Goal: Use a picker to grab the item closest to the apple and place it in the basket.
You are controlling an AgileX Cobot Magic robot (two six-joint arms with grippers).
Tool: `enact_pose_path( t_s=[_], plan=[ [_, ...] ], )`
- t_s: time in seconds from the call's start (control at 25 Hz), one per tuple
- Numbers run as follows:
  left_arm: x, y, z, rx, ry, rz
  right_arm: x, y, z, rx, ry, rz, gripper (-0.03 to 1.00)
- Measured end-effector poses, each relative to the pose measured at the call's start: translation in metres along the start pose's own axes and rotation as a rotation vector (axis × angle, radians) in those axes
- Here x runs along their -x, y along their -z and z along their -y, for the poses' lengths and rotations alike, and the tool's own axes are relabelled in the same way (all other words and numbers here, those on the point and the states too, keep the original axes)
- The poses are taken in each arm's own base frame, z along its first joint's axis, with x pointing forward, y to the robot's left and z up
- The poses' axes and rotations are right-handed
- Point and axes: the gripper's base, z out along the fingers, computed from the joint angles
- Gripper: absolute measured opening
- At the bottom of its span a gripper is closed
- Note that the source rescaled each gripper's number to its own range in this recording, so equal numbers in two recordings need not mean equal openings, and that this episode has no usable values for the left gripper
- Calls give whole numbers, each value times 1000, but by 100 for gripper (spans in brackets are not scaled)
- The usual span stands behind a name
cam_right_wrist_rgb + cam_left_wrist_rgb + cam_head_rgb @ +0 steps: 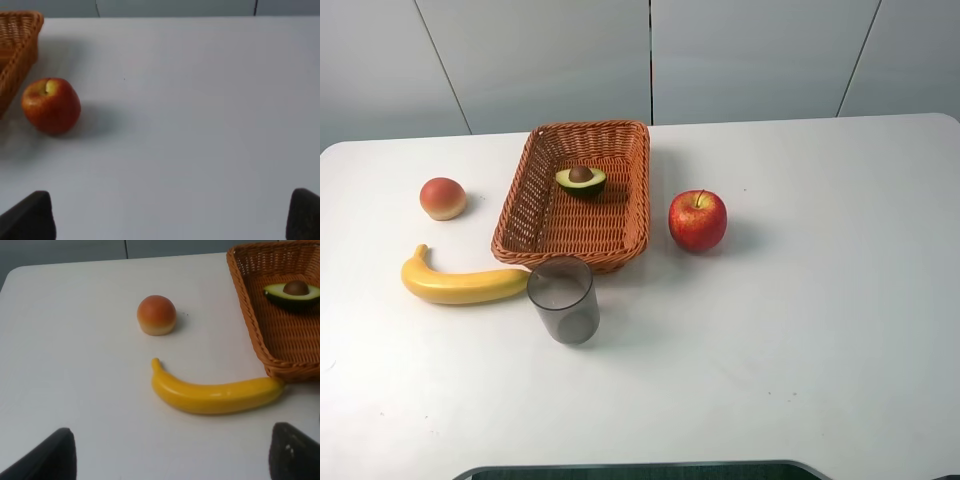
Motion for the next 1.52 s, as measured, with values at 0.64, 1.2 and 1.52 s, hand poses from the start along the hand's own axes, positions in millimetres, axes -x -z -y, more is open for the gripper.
enact_pose_path(
  t_s=[0.64, 1.2, 1.52],
  plan=[
    [0, 0, 0, 0, 0, 0, -4, 4, -4, 46, 15, 39, 100],
    [0, 0, 0, 0, 0, 0, -4, 4, -4, 46, 33, 40, 100],
    [0, 0, 0, 0, 0, 0, -4, 4, -4, 46, 33, 40, 100]
  ],
)
